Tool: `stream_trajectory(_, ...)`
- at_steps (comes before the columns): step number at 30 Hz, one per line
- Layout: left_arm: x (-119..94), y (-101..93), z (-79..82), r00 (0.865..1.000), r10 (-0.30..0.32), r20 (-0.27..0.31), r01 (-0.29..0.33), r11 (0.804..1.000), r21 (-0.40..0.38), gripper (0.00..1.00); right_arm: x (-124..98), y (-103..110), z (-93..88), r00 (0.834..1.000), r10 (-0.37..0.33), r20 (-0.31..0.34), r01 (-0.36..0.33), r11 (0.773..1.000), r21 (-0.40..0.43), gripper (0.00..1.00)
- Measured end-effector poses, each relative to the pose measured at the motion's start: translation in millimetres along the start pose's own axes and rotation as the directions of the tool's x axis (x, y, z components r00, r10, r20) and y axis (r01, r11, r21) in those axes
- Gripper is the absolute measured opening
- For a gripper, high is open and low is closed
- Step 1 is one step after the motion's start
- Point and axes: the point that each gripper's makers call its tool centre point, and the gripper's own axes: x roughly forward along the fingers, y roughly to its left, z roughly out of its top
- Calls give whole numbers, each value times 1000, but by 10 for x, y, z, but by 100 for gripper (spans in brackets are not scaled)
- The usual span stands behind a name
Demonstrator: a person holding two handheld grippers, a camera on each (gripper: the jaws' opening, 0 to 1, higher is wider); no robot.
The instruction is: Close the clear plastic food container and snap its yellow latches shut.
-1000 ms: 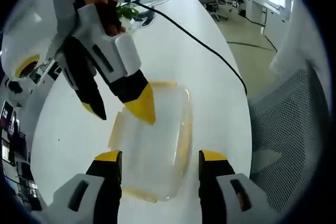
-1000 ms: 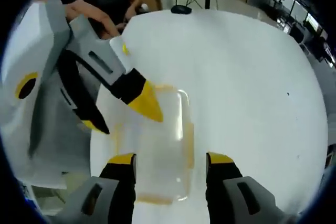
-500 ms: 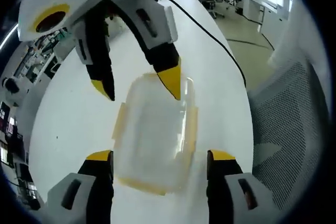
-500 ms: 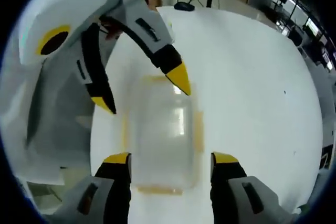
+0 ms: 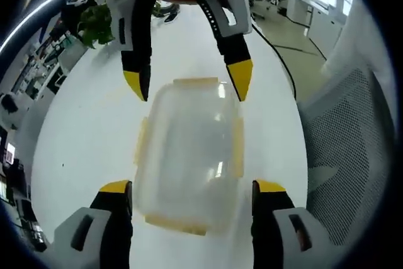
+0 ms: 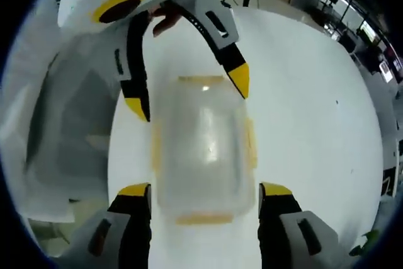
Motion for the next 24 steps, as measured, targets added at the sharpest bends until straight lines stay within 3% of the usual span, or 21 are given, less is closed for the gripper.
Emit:
stream_trajectory(7, 71, 11, -35, 1000, -15, -16, 15, 1000, 14, 78, 84, -3, -105, 999, -47, -28, 46, 998, -43, 74)
stream_trajectory(16, 109, 27, -88, 999, 1, -44, 3, 997, 80, 78, 136, 12, -127, 997, -68, -41, 64, 994, -88, 72)
stream_trajectory(24, 117, 20, -122, 999, -3, -54, 6, 998, 62, 76, 151, 15, -124, 996, -63, -59, 57, 993, -99, 69)
